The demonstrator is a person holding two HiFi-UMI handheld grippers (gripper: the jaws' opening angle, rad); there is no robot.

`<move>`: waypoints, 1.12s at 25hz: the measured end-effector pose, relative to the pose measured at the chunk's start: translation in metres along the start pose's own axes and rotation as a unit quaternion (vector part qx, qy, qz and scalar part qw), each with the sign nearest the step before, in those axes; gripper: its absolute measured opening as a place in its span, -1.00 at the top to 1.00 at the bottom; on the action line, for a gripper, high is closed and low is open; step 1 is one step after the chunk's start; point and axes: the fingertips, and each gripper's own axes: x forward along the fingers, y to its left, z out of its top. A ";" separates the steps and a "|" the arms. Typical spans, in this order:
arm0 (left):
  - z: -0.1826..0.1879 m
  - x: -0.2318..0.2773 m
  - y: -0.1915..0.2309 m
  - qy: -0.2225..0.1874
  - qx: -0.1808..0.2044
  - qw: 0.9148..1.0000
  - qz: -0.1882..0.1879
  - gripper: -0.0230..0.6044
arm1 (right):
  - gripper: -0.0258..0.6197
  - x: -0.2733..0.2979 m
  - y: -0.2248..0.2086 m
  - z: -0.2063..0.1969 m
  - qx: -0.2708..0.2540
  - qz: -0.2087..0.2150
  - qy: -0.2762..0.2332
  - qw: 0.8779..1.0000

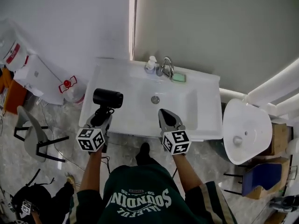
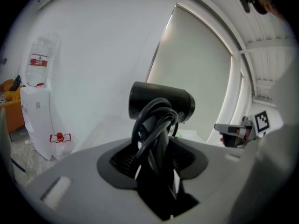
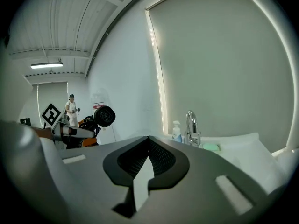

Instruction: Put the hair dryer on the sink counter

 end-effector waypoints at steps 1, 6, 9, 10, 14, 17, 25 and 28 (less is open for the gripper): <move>0.007 0.008 0.002 -0.002 -0.002 1.000 0.005 0.18 | 0.91 0.011 -0.005 0.006 -0.004 0.007 0.001 1.000; 0.032 0.038 0.015 -0.008 -0.002 1.000 0.017 0.18 | 0.91 0.053 -0.016 0.028 -0.019 0.030 0.002 0.999; 0.036 0.054 0.026 -0.004 -0.008 1.000 0.017 0.18 | 0.92 0.070 -0.020 0.028 -0.015 0.031 0.009 0.999; 0.038 0.059 0.030 -0.003 -0.010 1.000 0.015 0.18 | 0.91 0.076 -0.021 0.028 -0.014 0.030 0.013 0.999; 0.048 0.077 0.047 0.005 -0.005 1.000 0.009 0.18 | 0.91 0.104 -0.019 0.034 -0.012 0.027 0.017 0.999; 0.053 0.090 0.058 0.013 0.001 1.000 0.005 0.18 | 0.91 0.121 -0.015 0.038 -0.010 0.027 0.016 0.999; 0.049 0.106 0.083 0.034 -0.004 0.999 0.005 0.18 | 0.91 0.146 -0.011 0.035 -0.004 0.023 0.028 0.999; 0.038 0.108 0.090 0.044 -0.007 0.999 0.007 0.18 | 0.91 0.151 -0.010 0.030 -0.002 0.021 0.035 0.999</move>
